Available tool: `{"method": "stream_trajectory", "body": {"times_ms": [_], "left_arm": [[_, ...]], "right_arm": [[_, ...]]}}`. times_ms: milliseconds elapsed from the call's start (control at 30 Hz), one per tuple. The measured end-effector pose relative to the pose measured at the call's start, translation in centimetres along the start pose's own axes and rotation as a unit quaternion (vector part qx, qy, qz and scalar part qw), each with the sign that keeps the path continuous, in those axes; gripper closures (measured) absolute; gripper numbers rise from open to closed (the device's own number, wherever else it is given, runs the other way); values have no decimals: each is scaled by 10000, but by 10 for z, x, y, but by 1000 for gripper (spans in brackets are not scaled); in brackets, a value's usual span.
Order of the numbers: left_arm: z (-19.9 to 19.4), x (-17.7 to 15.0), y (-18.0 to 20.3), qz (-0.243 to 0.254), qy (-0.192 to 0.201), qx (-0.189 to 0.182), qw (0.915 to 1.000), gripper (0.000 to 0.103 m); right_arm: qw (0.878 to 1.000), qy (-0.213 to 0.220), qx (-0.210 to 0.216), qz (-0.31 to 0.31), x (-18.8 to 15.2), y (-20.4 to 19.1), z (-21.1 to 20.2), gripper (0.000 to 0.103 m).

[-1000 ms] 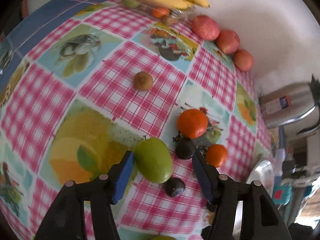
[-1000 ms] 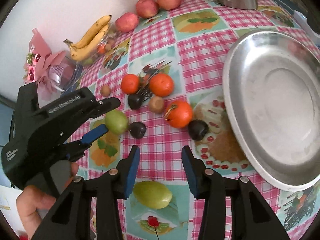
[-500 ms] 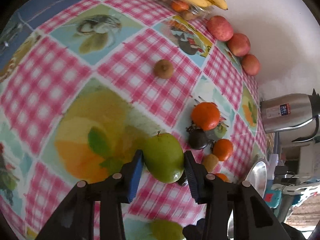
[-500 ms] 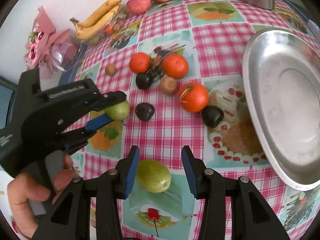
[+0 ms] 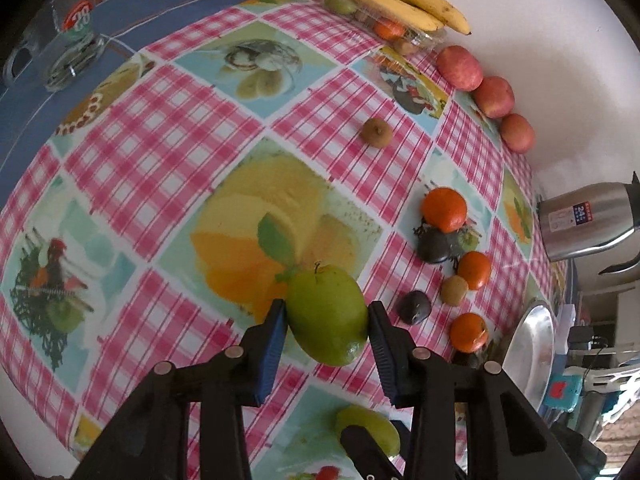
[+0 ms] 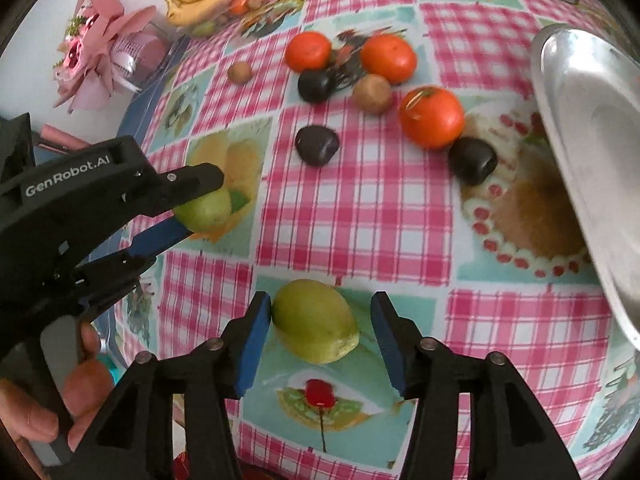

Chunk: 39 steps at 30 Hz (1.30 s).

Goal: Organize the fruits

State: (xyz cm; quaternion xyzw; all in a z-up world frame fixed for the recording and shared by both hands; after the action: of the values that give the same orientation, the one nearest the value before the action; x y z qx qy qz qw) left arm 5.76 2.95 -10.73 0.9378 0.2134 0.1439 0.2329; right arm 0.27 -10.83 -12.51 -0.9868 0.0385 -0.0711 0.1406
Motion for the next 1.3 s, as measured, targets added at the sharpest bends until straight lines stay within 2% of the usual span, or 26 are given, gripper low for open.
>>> {"method": "stream_trajectory", "body": {"times_ms": [67, 133, 333, 467, 567, 700, 833, 1067, 1300], "left_arm": [[0, -3, -2, -6, -29, 22, 10000, 60], [0, -6, -3, -18, -36, 32, 10000, 60], [-3, -9, -7, -62, -19, 36, 10000, 60], [-7, -7, -3, -15, 55, 9, 10000, 60], [-14, -6, 4, 83, 136, -36, 9999, 60], [-21, -1, 21, 240, 248, -93, 9994, 60], [-23, 9, 41, 337, 293, -145, 9989, 60], [-14, 27, 83, 542, 337, -183, 9978, 60], [8, 24, 127, 1022, 248, -226, 9942, 60]], "right_arm": [[9999, 41, -110, -103, -3, -3, 0, 50], [9997, 69, -172, -136, -5, -4, 0, 57], [9999, 145, 54, 32, -5, 1, -4, 57], [9983, 474, 257, 213, 3, 4, -22, 57], [9955, 870, 84, 366, 11, 13, -42, 57], [9904, 1217, -121, 642, 31, 32, -66, 57], [9860, 1369, -305, 907, 55, 48, -81, 57], [9758, 1636, -256, 1426, 94, 77, -98, 57], [9608, 1756, -762, 2007, 106, 143, -102, 57]]}}
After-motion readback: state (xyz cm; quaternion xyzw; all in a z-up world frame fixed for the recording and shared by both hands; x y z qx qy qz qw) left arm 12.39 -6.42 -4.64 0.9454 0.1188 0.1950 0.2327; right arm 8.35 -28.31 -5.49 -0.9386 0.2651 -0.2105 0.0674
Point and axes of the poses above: each gripper's, at about its wrist camera, not at the fingertips, and z roughly the way its jaws point, y to its right, x to its top, the point moved 6 cm from there along z, roughly the way its jaws point, and after that the axes turned 9 degrees about -x, right-handed, at the moved point
